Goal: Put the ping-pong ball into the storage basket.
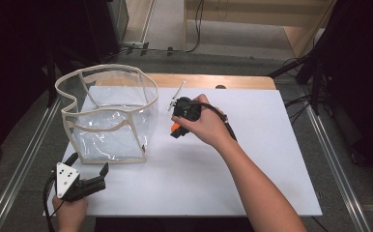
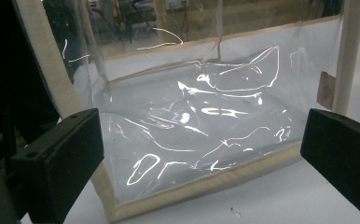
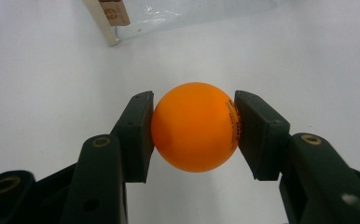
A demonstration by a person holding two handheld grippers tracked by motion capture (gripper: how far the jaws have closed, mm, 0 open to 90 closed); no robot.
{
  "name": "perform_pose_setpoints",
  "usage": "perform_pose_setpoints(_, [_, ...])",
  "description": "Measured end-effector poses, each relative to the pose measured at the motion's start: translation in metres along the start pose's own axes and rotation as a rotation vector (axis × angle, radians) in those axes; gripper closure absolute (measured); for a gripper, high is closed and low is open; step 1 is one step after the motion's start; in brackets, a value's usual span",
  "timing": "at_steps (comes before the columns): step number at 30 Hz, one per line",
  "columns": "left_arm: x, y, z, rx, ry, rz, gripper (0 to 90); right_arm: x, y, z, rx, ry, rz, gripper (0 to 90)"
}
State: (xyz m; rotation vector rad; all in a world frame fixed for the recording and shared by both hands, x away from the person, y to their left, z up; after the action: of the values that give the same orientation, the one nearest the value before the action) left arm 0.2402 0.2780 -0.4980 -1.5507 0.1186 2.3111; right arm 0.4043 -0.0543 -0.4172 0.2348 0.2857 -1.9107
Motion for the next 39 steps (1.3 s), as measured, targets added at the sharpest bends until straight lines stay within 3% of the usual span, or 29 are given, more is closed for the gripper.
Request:
perform_pose_setpoints(17, [0.000, 0.000, 0.000, 0.000, -0.003, 0.000, 0.0, -0.006, 0.000, 0.017, -0.006, 0.011, 0.005, 48.0])
perform_pose_setpoints(39, [0.000, 0.000, 0.000, 0.001, -0.004, 0.002, 0.0, -0.019, -0.003, 0.036, -0.004, -0.009, 0.060, 48.0])
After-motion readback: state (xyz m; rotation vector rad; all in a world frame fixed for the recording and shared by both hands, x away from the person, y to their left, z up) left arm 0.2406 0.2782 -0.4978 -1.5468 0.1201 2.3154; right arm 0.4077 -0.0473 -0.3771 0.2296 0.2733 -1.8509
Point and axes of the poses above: each handheld gripper's, and its own axes: z roughly backward along the jaws, x roughly out of its underside, y roughly to its right, the point moved 2 cm from there along -z, roughly forward along the jaws, and after that the axes turned 7 degrees about -y, right-handed, at the moved point
